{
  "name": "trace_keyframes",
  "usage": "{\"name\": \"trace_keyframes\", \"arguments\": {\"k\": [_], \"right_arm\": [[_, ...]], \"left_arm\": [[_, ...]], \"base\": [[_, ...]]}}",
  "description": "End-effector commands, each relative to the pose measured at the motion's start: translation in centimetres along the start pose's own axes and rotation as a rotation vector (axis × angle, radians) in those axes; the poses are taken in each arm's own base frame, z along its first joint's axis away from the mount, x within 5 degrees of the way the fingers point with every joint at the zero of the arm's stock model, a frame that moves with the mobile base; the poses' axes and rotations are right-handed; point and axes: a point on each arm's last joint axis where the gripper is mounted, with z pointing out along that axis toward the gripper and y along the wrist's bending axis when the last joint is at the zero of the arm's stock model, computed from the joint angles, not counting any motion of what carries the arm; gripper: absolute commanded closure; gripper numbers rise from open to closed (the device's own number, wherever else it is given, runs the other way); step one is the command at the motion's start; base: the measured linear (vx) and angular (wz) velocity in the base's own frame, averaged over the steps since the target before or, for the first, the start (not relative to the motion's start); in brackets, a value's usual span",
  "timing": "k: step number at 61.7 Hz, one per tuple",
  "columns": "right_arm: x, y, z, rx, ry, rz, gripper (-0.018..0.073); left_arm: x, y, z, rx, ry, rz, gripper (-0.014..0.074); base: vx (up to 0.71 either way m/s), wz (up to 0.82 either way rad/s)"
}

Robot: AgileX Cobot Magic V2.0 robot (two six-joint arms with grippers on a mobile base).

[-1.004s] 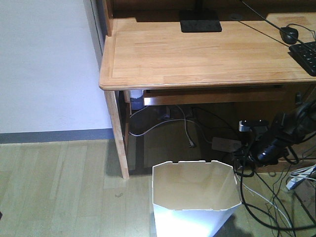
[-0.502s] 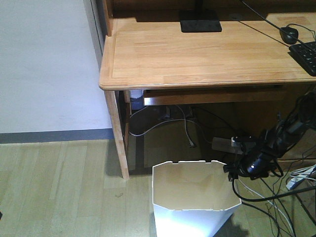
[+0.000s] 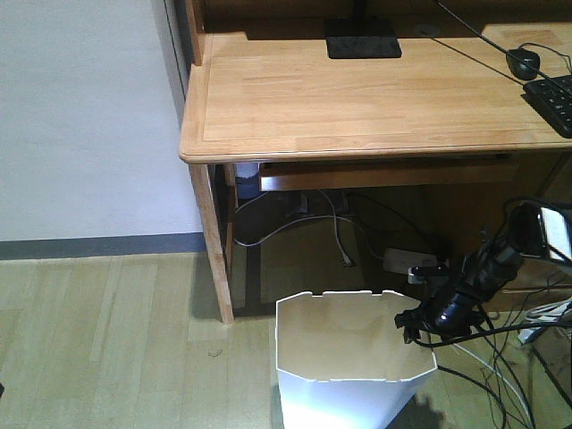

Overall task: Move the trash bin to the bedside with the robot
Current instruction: 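Lower the right gripper down to the rim of the white trash bin, then close the right gripper on the bin rim and lift it slightly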

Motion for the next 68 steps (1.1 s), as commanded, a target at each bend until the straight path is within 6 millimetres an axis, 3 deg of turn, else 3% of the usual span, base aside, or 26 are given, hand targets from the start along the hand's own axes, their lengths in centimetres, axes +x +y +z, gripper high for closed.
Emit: {"name": "trace_keyframes", "arguments": {"k": [1,10,15,21,28,38,46,54,68], "right_arm": [[-2.1,-0.4,-1.2,-0.009,-0.032,-0.021,-0.0004],[-2.8,-0.4,0.2,-0.038,0.000,-0.026,0.0029],[-3.1,-0.3,0.5,-0.058,0.024,-0.022,0.0114],[-3.4,-0.3,0.6,-0.074,0.041,-0.024,0.0294],[-3.5,-0.2,0.5,-0.086,0.046,-0.013,0.0576],[-3.7,-0.5,0.3,-0.137,0.019,0.093,0.0570],[-3.8,-1.0,-0.4,-0.189,0.004,0.060,0.0568],[-3.9,-1.1,-2.1,-0.227,-0.072,0.064,0.0566],[-2.3,0.0,-5.4,-0.247,-0.172,0.002,0.0566]], "left_arm": [[-0.1,0.0,0.1,0.004,-0.065,-0.008,0.0603],[-0.1,0.0,0.1,0.004,-0.065,-0.008,0.0603],[-0.1,0.0,0.1,0.004,-0.065,-0.008,0.0603],[-0.1,0.0,0.1,0.004,-0.065,-0.008,0.0603],[-0.1,0.0,0.1,0.004,-0.065,-0.008,0.0603],[-0.1,0.0,0.1,0.004,-0.065,-0.008,0.0603],[-0.1,0.0,0.1,0.004,-0.065,-0.008,0.0603],[-0.1,0.0,0.1,0.004,-0.065,-0.008,0.0603],[-0.1,0.0,0.1,0.004,-0.065,-0.008,0.0603]], "base": [[0.00,0.00],[0.00,0.00],[0.00,0.00],[0.00,0.00],[0.00,0.00],[0.00,0.00],[0.00,0.00],[0.00,0.00],[0.00,0.00]]}}
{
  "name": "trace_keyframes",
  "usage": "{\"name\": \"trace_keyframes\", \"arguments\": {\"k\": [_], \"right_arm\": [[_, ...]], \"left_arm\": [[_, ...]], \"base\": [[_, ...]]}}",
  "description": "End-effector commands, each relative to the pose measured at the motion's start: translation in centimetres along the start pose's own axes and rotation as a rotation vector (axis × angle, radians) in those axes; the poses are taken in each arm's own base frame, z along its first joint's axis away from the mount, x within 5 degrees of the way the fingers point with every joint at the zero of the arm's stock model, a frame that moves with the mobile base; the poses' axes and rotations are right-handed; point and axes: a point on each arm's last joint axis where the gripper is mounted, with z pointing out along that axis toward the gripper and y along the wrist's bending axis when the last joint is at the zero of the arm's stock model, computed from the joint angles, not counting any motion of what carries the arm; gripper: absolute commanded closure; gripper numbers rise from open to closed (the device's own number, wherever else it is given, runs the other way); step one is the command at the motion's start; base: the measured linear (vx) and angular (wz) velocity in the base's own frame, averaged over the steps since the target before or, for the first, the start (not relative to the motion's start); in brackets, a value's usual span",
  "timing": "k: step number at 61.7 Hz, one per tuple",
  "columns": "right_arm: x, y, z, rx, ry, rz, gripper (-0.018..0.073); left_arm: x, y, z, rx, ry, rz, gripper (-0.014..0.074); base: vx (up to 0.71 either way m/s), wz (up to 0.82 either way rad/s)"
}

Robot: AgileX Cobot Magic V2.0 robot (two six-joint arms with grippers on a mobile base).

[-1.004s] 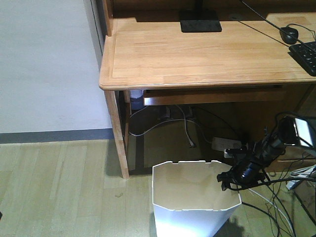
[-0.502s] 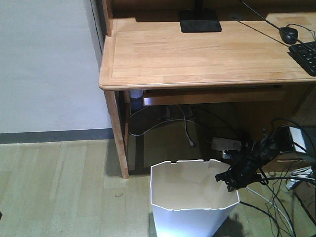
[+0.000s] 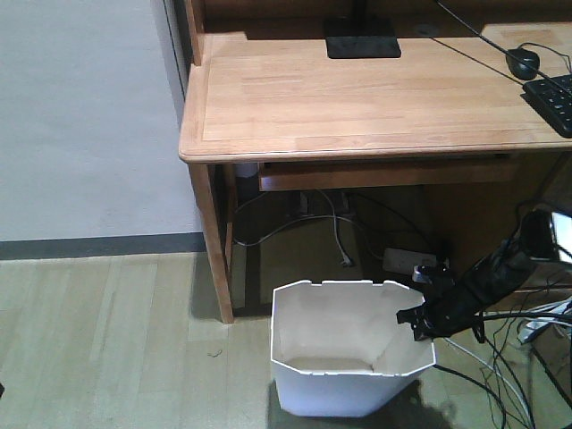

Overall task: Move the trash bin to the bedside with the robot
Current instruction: 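Close the right gripper on the bin rim and lift it slightly, then hold the bin in the right gripper while the base turns away from the desk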

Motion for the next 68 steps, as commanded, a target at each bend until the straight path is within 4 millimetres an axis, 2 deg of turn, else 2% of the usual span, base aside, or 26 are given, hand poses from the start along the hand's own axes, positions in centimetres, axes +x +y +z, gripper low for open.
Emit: {"name": "trace_keyframes", "arguments": {"k": [1,14,44,52,68], "right_arm": [[-2.4,1.7,-5.3,-0.096,-0.113,-0.029,0.0566],[-1.3,3.7,-9.5,-0.154,-0.149,-0.098,0.0566],[3.3,8.1,-17.5,-0.283,-0.209,-0.208,0.0566],[4.0,8.5,-18.3,-0.289,-0.220,-0.209,0.0566],[4.2,8.6,-18.3,-0.298,-0.201,-0.222,0.0566]], "left_arm": [[-0.1,0.0,0.1,0.004,-0.065,-0.008,0.0603],[-0.1,0.0,0.1,0.004,-0.065,-0.008,0.0603],[-0.1,0.0,0.1,0.004,-0.065,-0.008,0.0603],[-0.1,0.0,0.1,0.004,-0.065,-0.008,0.0603],[-0.1,0.0,0.1,0.004,-0.065,-0.008,0.0603]], "base": [[0.00,0.00],[0.00,0.00],[0.00,0.00],[0.00,0.00],[0.00,0.00]]}}
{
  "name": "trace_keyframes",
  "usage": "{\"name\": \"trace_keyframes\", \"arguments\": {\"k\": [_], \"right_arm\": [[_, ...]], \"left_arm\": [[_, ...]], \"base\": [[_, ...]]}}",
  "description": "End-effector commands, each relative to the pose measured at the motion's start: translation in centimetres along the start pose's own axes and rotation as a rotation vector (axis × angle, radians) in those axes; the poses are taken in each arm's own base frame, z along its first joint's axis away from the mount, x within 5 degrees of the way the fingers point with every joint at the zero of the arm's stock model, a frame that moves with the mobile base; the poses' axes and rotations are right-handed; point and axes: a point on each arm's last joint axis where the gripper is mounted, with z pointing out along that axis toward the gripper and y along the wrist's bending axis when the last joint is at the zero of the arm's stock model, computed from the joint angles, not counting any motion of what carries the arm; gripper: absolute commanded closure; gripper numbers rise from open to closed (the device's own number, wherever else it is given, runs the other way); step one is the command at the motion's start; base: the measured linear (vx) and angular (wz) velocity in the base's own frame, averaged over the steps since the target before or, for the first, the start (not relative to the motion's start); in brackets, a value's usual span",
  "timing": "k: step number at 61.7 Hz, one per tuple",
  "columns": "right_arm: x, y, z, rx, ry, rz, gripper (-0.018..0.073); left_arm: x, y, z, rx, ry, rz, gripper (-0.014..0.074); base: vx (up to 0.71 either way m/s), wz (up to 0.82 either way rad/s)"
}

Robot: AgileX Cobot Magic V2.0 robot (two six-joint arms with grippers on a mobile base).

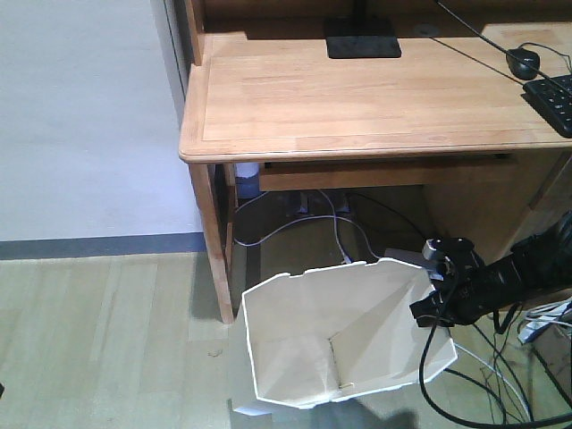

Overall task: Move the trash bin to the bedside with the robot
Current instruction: 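Hold the bin in the right gripper while the base turns away from the desk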

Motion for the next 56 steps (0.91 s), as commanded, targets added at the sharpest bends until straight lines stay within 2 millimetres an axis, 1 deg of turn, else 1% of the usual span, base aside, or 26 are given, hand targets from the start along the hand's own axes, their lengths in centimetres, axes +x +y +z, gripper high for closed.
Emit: {"name": "trace_keyframes", "arguments": {"k": [1,37,56], "right_arm": [[-1.81,1.60,-2.17,-0.129,-0.098,0.010,0.0566],[-1.81,1.59,-2.17,-0.128,-0.098,0.010,0.0566],[-1.81,1.57,-2.17,-0.125,-0.097,0.010,0.0566]], "left_arm": [[-0.08,-0.01,0.05,0.004,-0.065,-0.008,0.0603],[-0.08,-0.01,0.05,0.004,-0.065,-0.008,0.0603],[-0.08,-0.01,0.05,0.004,-0.065,-0.008,0.0603]], "base": [[0.00,0.00],[0.00,0.01],[-0.04,0.15]]}}
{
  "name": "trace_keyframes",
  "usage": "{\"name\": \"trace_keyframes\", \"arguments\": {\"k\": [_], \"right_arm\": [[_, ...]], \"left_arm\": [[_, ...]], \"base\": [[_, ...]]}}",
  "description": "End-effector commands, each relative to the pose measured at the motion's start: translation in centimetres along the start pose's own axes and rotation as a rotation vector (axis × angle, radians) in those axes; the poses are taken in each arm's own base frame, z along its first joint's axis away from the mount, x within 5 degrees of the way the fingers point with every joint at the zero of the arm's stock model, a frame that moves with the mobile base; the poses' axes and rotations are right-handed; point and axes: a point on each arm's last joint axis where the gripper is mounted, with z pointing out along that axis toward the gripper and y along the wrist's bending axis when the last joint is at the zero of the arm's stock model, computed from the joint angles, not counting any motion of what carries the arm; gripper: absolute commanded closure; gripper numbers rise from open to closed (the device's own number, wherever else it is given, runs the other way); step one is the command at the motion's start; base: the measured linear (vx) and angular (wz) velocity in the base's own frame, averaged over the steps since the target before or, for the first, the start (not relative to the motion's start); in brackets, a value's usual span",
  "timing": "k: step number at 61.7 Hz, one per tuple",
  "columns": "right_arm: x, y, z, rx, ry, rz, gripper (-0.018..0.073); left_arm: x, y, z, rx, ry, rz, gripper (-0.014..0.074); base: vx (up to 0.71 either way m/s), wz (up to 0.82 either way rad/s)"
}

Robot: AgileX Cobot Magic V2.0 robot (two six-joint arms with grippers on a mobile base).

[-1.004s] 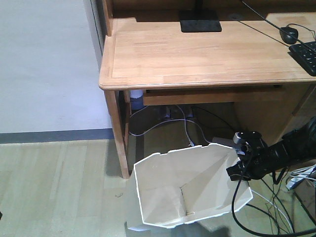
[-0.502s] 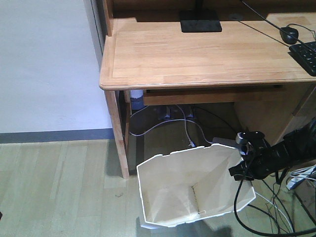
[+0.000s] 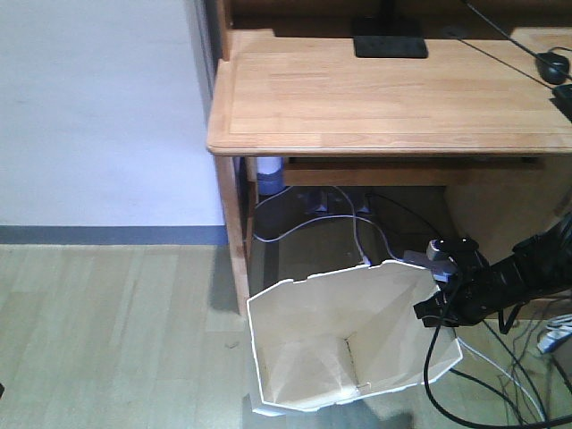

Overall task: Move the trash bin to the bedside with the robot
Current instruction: 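Hold the bin in the right gripper while the base turns away from the desk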

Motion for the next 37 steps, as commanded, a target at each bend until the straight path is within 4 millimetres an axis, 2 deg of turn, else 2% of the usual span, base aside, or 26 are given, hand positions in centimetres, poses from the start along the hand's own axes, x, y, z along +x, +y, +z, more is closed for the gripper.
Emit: {"name": "trace_keyframes", "arguments": {"k": [1,16,37], "right_arm": [[-1.85,1.84,-2.25,-0.166,-0.101,0.010,0.0566],[-1.85,1.85,-2.25,-0.167,-0.101,0.010,0.0566],[-1.85,1.85,-2.25,-0.167,-0.101,0.010,0.0566]], "left_arm": [[-0.08,-0.01,0.05,0.004,-0.065,-0.008,0.0603],[-0.08,-0.01,0.05,0.004,-0.065,-0.008,0.0603],[-0.08,-0.01,0.05,0.004,-0.065,-0.008,0.0603]], "base": [[-0.07,0.27],[-0.07,0.36],[-0.09,0.52]]}}
